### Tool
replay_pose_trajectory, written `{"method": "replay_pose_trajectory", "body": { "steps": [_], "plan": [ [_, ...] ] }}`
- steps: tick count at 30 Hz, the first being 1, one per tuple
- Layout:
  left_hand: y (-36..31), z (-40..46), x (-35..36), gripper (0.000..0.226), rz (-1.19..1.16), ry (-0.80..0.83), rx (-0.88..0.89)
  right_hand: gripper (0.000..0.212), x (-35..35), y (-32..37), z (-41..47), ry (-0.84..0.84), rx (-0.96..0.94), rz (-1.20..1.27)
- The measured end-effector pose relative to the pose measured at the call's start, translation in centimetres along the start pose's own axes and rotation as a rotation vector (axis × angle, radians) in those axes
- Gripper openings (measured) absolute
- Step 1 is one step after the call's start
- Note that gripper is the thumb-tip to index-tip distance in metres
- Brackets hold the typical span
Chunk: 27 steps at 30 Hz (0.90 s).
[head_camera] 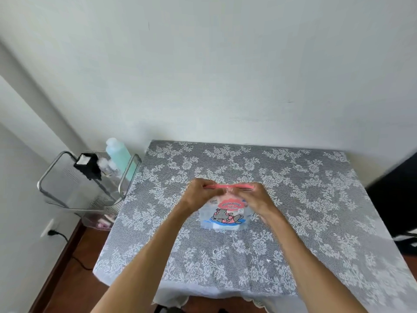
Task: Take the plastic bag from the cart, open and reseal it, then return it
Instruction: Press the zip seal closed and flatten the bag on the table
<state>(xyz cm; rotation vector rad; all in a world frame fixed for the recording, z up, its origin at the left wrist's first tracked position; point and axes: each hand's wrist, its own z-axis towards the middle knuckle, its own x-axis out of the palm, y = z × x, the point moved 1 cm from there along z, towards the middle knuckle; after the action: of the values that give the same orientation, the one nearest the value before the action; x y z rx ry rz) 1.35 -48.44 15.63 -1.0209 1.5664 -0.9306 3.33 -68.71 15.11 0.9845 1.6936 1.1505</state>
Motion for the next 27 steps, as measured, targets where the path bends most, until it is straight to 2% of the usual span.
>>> {"method": "replay_pose_trajectory", "body": {
  "steps": [7, 12, 16, 19, 27],
  "plan": [
    [0.1, 0.0, 0.8, 0.007, -0.028, -0.003, 0.001, 0.059, 0.7, -0.3, -0.2, 0.008, -0.020, -0.116],
    [0.1, -0.1, 0.6, 0.008, -0.035, -0.014, -0.012, 0.049, 0.3, -0.7, 0.0, -0.043, 0.017, -0.025],
    [0.7, -0.6, -0.6, 0.011, -0.164, 0.010, -0.070, 0.043, -0.6, -0.8, 0.4, -0.036, 0.037, 0.000],
    [1.5, -0.9, -1.4, 0.022, -0.255, 0.007, -0.095, 0.039, -1.0, -0.9, 0.3, -0.062, 0.050, 0.007],
    [2.2, -1.1, -1.8, 0.044, -0.279, -0.061, -0.144, 0.055, -0.5, -1.3, 0.2, -0.046, 0.071, 0.015]
  ]
}}
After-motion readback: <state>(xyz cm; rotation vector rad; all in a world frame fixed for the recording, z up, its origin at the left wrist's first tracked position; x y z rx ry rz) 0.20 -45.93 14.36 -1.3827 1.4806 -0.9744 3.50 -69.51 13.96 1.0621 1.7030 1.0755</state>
